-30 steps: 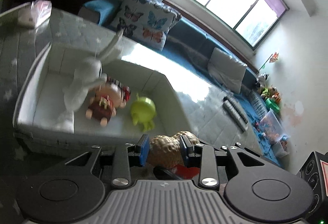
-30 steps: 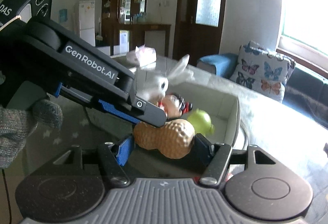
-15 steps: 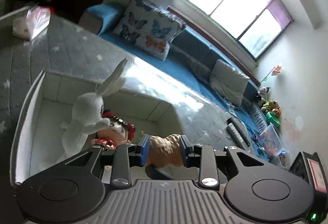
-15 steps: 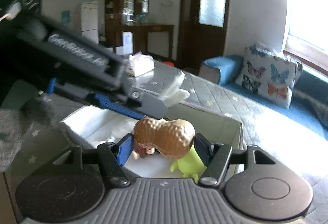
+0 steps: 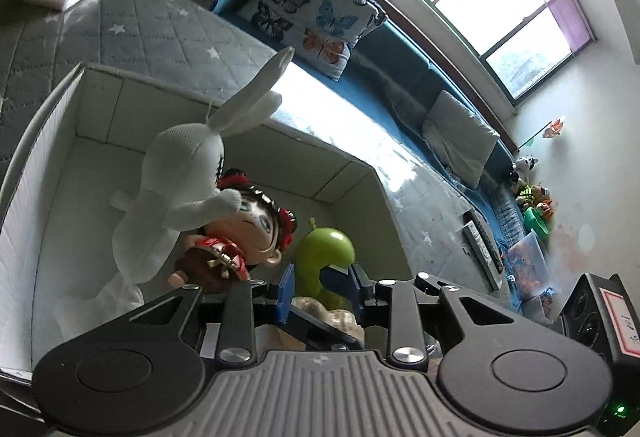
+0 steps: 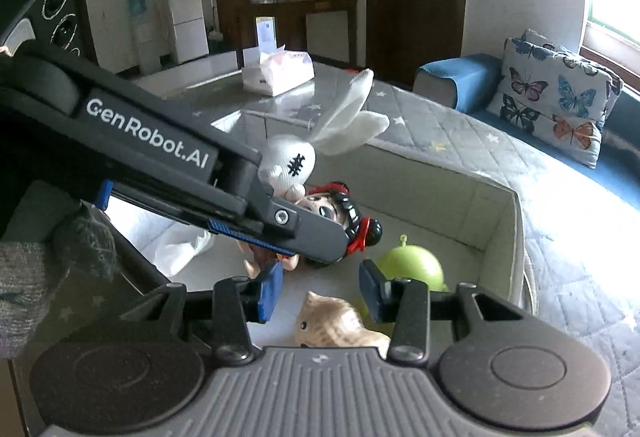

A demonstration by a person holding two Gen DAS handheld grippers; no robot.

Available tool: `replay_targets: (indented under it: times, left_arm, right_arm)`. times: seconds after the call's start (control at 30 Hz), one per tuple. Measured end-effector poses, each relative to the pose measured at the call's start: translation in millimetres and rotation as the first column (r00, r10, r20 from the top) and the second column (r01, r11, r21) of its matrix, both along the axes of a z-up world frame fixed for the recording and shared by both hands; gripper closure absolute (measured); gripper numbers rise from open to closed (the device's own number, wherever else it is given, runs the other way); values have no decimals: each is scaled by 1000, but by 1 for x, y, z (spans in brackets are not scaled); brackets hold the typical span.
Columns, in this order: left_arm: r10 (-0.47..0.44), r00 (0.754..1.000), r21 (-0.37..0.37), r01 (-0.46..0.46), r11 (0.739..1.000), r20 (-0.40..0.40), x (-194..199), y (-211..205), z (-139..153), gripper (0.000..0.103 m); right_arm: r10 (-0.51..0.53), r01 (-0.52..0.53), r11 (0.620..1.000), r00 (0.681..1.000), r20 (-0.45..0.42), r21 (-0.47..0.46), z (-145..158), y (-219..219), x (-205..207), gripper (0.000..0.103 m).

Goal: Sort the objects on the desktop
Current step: 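Lift the peanut plush into the white box and open the left tool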

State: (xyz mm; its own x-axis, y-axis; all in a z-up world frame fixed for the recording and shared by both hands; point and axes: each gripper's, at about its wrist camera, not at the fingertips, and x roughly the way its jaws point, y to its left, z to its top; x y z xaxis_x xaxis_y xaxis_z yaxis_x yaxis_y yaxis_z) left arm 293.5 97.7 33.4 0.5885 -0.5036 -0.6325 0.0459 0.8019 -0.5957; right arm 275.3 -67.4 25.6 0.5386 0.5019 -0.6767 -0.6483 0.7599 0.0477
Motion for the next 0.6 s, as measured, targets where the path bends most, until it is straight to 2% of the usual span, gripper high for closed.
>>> replay_targets:
  times: [0.33,0.4,0.47,0.6]
  left_arm:
    - [-6,1000,19,5,1000,29,-14,-4,7,72]
    - [-9,999,23,8,1000,45,-20,-5,12,72]
    - [-14,998,27,13,1000,58,-26,-9,17,72]
    - [-31,996,39,28,999,82,-38,-18,25,72]
  right_arm:
    - [-38,36,998,999,39,45,11,-15,-14,59]
    - [-48,46,998,997,52,53,14,-21,-23,52]
    - [-59,55,997,996,64,60,18,-27,-32,51]
    - [-79,73,995,993,89,71,23,-39,-49,42]
